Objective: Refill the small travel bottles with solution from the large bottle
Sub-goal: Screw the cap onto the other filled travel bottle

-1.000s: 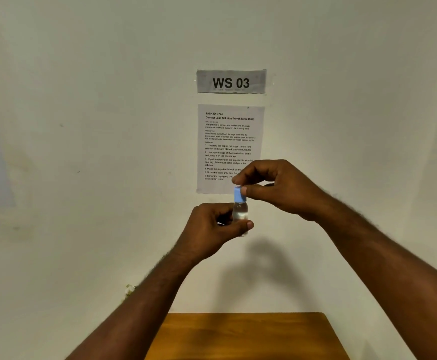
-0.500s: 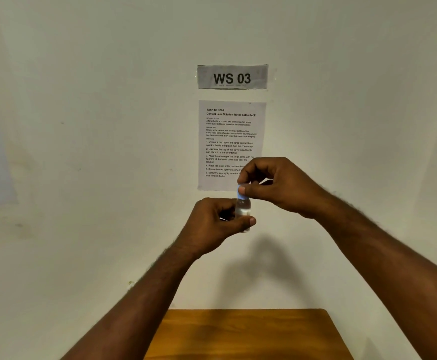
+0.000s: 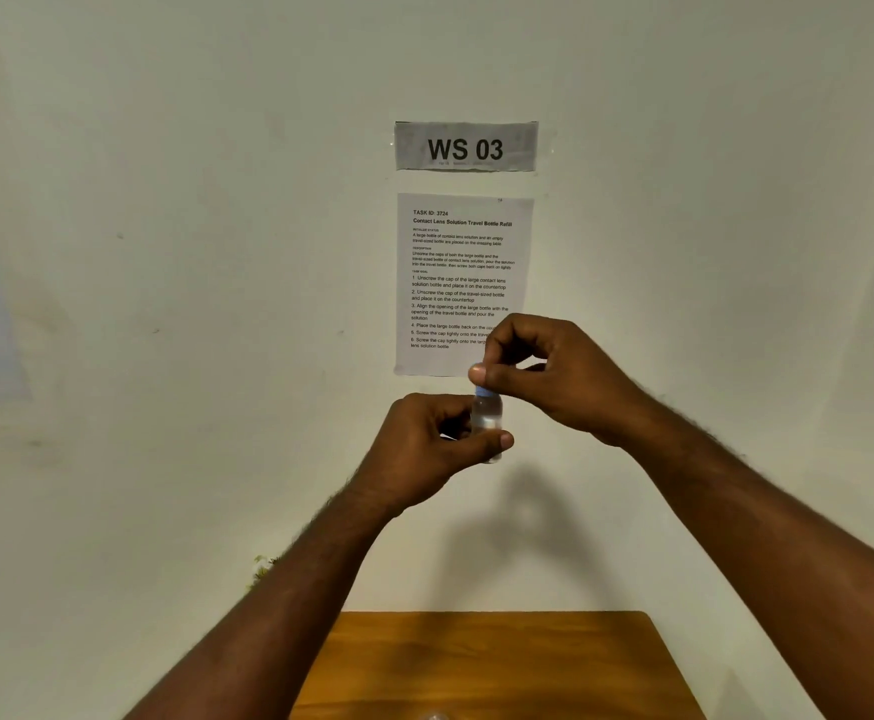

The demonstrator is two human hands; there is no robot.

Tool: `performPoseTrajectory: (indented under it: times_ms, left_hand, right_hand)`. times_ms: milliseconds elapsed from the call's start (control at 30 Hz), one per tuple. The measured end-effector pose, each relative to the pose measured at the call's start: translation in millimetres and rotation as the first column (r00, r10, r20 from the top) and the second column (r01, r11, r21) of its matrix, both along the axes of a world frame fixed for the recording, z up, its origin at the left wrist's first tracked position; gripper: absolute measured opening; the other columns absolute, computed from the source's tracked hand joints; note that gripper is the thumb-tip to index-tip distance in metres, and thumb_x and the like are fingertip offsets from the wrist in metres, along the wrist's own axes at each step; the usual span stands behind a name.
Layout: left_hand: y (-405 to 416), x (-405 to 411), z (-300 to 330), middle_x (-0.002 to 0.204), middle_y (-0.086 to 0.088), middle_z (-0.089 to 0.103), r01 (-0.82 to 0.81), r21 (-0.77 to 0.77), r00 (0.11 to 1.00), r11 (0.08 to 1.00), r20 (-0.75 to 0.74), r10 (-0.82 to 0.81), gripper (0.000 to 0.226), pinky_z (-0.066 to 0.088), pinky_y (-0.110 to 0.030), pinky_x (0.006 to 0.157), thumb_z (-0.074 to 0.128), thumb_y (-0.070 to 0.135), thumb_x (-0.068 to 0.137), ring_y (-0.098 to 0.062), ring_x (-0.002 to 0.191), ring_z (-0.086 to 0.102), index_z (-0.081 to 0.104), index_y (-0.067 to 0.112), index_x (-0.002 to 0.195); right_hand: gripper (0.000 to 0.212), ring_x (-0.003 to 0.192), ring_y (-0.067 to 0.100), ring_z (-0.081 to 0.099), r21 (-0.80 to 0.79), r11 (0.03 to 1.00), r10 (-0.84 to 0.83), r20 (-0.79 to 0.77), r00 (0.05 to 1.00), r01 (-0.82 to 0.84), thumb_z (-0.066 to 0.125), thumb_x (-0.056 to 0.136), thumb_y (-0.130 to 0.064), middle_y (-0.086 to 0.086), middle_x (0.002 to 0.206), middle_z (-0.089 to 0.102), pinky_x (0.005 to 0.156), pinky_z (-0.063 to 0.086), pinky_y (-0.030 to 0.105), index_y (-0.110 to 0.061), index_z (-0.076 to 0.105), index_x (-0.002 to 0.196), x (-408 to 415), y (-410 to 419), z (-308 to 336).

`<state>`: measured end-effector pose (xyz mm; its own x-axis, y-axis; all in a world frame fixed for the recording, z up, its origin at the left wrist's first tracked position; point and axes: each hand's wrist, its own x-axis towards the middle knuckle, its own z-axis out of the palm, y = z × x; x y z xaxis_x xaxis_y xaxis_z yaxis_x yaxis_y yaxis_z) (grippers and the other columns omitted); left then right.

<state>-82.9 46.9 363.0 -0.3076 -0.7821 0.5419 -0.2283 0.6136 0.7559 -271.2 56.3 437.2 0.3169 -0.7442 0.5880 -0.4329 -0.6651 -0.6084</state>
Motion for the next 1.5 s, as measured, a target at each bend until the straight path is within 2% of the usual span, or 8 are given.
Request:
performPoseTrajectory:
  times_ms: [100, 300, 433, 533, 833, 1167, 1367, 1500]
  left_hand:
    - [-0.6, 0.1, 0.1, 0.083, 0.005, 0.081, -0.005, 0.004, 1.0, 1.0, -0.014, 0.005, 0.017, 0.064, -0.035, 0.084, 0.085, 0.03, 0.084, -0.016, 0.08, 0.079, 0.081, 0.018, 0.095]
    - [-1.1, -0.1, -0.2, 0.082, 0.006, 0.081, 0.003, 0.013, 1.0, 1.0, 0.003, -0.003, 0.016, 0.064, -0.035, 0.083, 0.084, 0.03, 0.085, -0.014, 0.08, 0.078, 0.081, 0.018, 0.094]
    - [-2.8, -0.2, -0.8, 0.083, 0.007, 0.081, 0.002, 0.009, 1.0, 1.0, -0.005, -0.002, 0.019, 0.062, -0.024, 0.08, 0.084, 0.029, 0.085, -0.012, 0.08, 0.078, 0.081, 0.017, 0.098]
    - [-4.2, 1.3, -0.3, 0.081, 0.006, 0.081, 0.007, 0.002, 1.0, 1.0, -0.016, -0.007, 0.017, 0.06, -0.019, 0.076, 0.085, 0.028, 0.084, -0.012, 0.079, 0.079, 0.081, 0.017, 0.097]
    - [-7.3, 1.0, -7.3, 0.08, 0.007, 0.081, -0.009, -0.006, 1.0, 1.0, -0.008, 0.009, 0.013, 0.061, -0.023, 0.077, 0.086, 0.03, 0.083, -0.011, 0.078, 0.078, 0.08, 0.022, 0.092]
    - [7.4, -5.7, -52.2, 0.09, 0.007, 0.081, -0.045, 0.094, 0.999, 0.995, 0.016, 0.043, 0.029, 0.063, -0.039, 0.088, 0.088, 0.034, 0.079, -0.01, 0.086, 0.076, 0.08, 0.022, 0.104]
    - [23.7, -1.9, -109.8, 0.091, 0.006, 0.081, -0.022, 0.265, 0.998, 0.964, 0.063, 0.005, 0.033, 0.062, -0.039, 0.086, 0.094, 0.031, 0.07, -0.014, 0.088, 0.076, 0.082, 0.025, 0.1]
    - [37.8, 5.1, -158.6, 0.1, 0.001, 0.08, -0.029, 0.379, 0.994, 0.925, 0.107, -0.013, 0.051, 0.063, -0.041, 0.09, 0.096, 0.023, 0.068, -0.014, 0.095, 0.076, 0.078, 0.016, 0.116]
  right_hand:
    - [0.007, 0.101, 0.011, 0.07, 0.046, 0.997, 0.058, 0.036, 0.998, -0.059, 0.074, 0.086, -0.019, -0.007, 0.104, 0.076, 0.09, 0.054, 0.03, -0.022, 0.071, 0.091, -4.9, -1.1, 1.3]
    - [0.015, 0.087, 0.019, 0.066, 0.001, 1.0, 0.008, 0.018, 1.0, -0.008, 0.081, 0.08, -0.027, -0.008, 0.089, 0.071, 0.073, 0.052, 0.021, -0.023, 0.067, 0.085, -1.6, -3.1, -3.1]
    - [0.012, 0.099, 0.011, 0.069, 0.037, 0.999, 0.037, 0.014, 0.999, -0.038, 0.078, 0.082, -0.026, -0.009, 0.103, 0.075, 0.084, 0.053, 0.028, -0.025, 0.07, 0.091, -3.5, -2.6, -2.4]
    - [0.012, 0.094, 0.016, 0.073, 0.041, 0.998, 0.05, 0.035, 0.998, -0.051, 0.079, 0.082, -0.016, -0.003, 0.097, 0.077, 0.084, 0.059, 0.033, -0.021, 0.072, 0.09, -4.3, -3.3, -1.9]
    - [0.014, 0.091, 0.027, 0.073, 0.082, 0.997, -0.012, 0.071, 0.997, 0.006, 0.082, 0.081, -0.017, 0.005, 0.093, 0.077, 0.09, 0.057, 0.052, -0.021, 0.074, 0.091, 0.4, -2.6, -8.6]
    - [0.035, 0.083, 0.013, 0.074, 0.179, 0.983, -0.043, -0.014, 0.999, 0.045, 0.084, 0.08, -0.025, -0.008, 0.095, 0.078, 0.078, 0.057, 0.027, -0.035, 0.063, 0.107, 0.4, 17.2, -50.4]
    - [0.037, 0.086, 0.005, 0.072, 0.25, 0.961, -0.115, -0.03, 0.993, 0.118, 0.086, 0.077, -0.03, -0.014, 0.092, 0.076, 0.075, 0.056, 0.021, -0.037, 0.062, 0.104, -4.3, 34.3, -117.3]
    - [0.036, 0.087, 0.005, 0.071, 0.309, 0.941, -0.16, 0.038, 0.986, 0.141, 0.087, 0.075, -0.028, -0.013, 0.092, 0.077, 0.073, 0.052, 0.012, -0.032, 0.064, 0.101, -7.8, 44.6, -174.3]
